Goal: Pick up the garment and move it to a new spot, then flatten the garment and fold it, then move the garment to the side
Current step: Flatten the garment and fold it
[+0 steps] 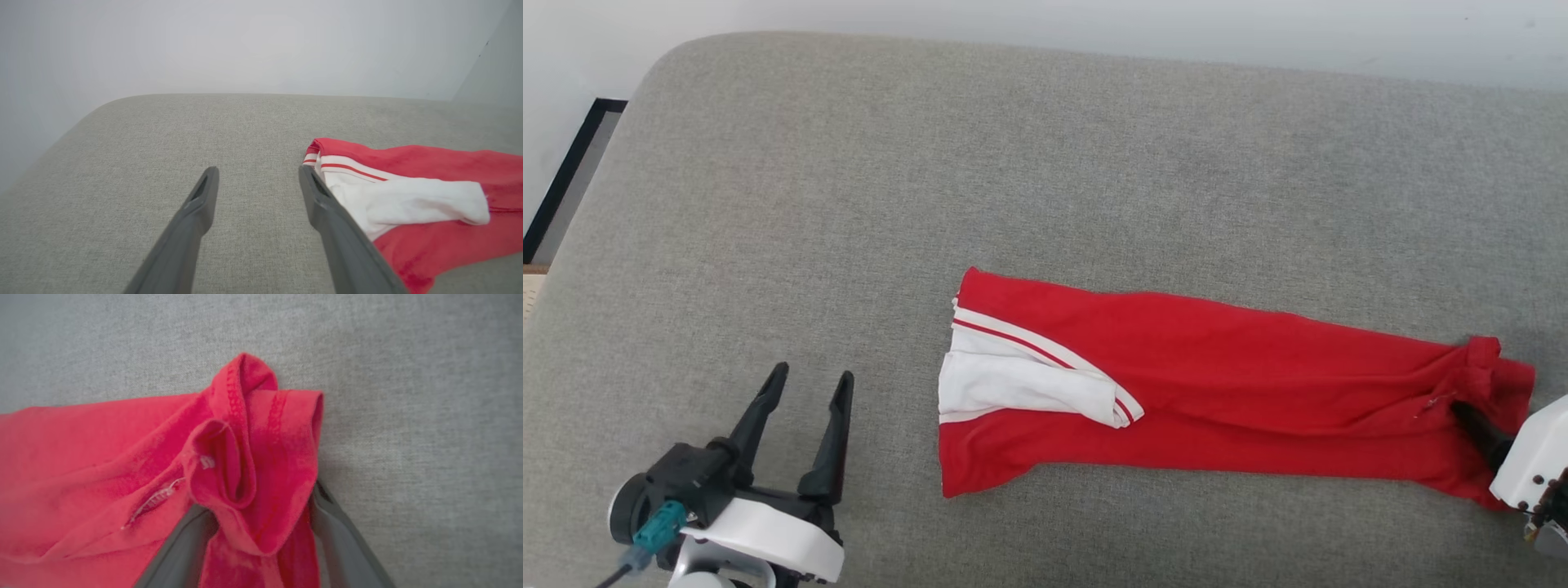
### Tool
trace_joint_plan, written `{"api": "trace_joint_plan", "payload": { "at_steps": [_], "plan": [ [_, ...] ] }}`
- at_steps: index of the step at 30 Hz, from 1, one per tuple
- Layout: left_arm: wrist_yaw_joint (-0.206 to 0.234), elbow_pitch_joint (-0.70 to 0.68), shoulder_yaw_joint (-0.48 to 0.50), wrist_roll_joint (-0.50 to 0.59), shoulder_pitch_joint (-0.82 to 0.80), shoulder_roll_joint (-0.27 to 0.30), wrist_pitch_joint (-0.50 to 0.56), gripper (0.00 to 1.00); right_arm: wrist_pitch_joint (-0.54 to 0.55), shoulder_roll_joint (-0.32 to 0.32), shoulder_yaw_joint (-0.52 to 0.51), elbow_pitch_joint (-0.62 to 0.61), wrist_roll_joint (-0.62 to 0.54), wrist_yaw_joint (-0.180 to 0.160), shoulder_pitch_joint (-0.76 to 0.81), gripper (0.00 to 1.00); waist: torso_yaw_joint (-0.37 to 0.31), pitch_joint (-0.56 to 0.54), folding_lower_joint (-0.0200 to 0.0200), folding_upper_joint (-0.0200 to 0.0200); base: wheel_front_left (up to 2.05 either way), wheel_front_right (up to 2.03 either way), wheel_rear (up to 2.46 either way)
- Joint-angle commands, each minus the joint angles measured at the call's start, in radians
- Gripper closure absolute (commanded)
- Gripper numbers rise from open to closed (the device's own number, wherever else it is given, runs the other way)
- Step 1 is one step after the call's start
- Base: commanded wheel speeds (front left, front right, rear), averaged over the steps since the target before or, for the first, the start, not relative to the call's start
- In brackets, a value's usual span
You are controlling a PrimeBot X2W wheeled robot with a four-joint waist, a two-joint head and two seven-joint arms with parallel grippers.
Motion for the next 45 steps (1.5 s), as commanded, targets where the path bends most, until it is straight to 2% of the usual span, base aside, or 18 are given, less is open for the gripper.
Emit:
{"api": "trace_joint_plan", "payload": {
  "at_steps": [1,2,11,20,26,31,35,37,42,43,45],
  "plan": [
    [0.001,-0.009,0.015,0.021,0.013,-0.013,-0.004,0.00,0.023,0.019,0.008,0.052,-0.016,-0.006,0.016,0.60,0.002,0.001,0.0000,-0.0001,0.00,0.00,0.00],
    [0.001,-0.008,0.021,0.024,0.014,-0.018,-0.005,0.00,0.023,0.023,0.010,0.057,-0.018,-0.006,0.013,1.00,0.002,0.000,0.0000,-0.0001,0.00,0.00,0.00],
    [0.002,-0.024,0.006,0.025,0.010,-0.017,-0.005,0.00,0.000,0.015,0.004,0.059,-0.016,-0.006,-0.023,1.00,-0.002,-0.001,0.0000,-0.0001,0.00,0.00,0.00],
    [0.002,-0.073,0.009,0.004,0.013,-0.004,-0.005,0.00,-0.057,-0.046,-0.112,0.041,-0.009,-0.005,-0.065,1.00,-0.035,0.002,0.0000,-0.0001,0.00,0.00,0.00],
    [0.002,-0.094,0.012,0.001,0.013,0.008,-0.005,0.00,-0.088,-0.130,-0.218,0.061,-0.053,-0.004,-0.078,1.00,-0.060,0.009,0.0000,-0.0001,0.00,0.00,0.00],
    [0.002,-0.102,0.013,-0.006,0.011,0.026,-0.005,0.00,-0.112,-0.226,-0.340,0.103,-0.118,-0.004,-0.093,1.00,-0.071,0.023,0.0000,-0.0001,0.00,0.00,0.00],
    [0.002,-0.106,0.001,-0.015,0.003,0.039,-0.005,0.00,-0.125,-0.250,-0.398,0.116,-0.171,-0.004,-0.103,1.00,-0.075,0.024,0.0000,-0.0001,0.00,0.00,0.00],
    [0.002,-0.105,0.000,-0.022,0.005,0.036,-0.005,0.00,-0.121,-0.245,-0.391,0.115,-0.184,-0.003,-0.102,1.00,-0.077,0.017,0.0000,-0.0001,0.00,0.00,0.00],
    [0.002,-0.090,0.006,-0.020,0.029,0.028,-0.005,0.00,-0.091,-0.202,-0.260,0.030,-0.154,-0.003,-0.066,1.00,-0.081,-0.006,0.0000,-0.0001,0.00,0.00,0.00],
    [0.002,-0.090,0.006,-0.020,0.029,0.028,-0.005,0.00,-0.091,-0.202,-0.260,0.030,-0.154,-0.003,-0.066,1.00,-0.081,-0.006,0.0000,-0.0001,0.00,0.00,0.00],
    [0.002,-0.081,-0.003,-0.018,0.037,0.026,-0.005,0.00,-0.057,-0.171,-0.157,-0.070,-0.112,-0.003,-0.026,1.00,-0.078,-0.022,0.0000,-0.0001,0.00,0.00,0.00]
  ]
}}
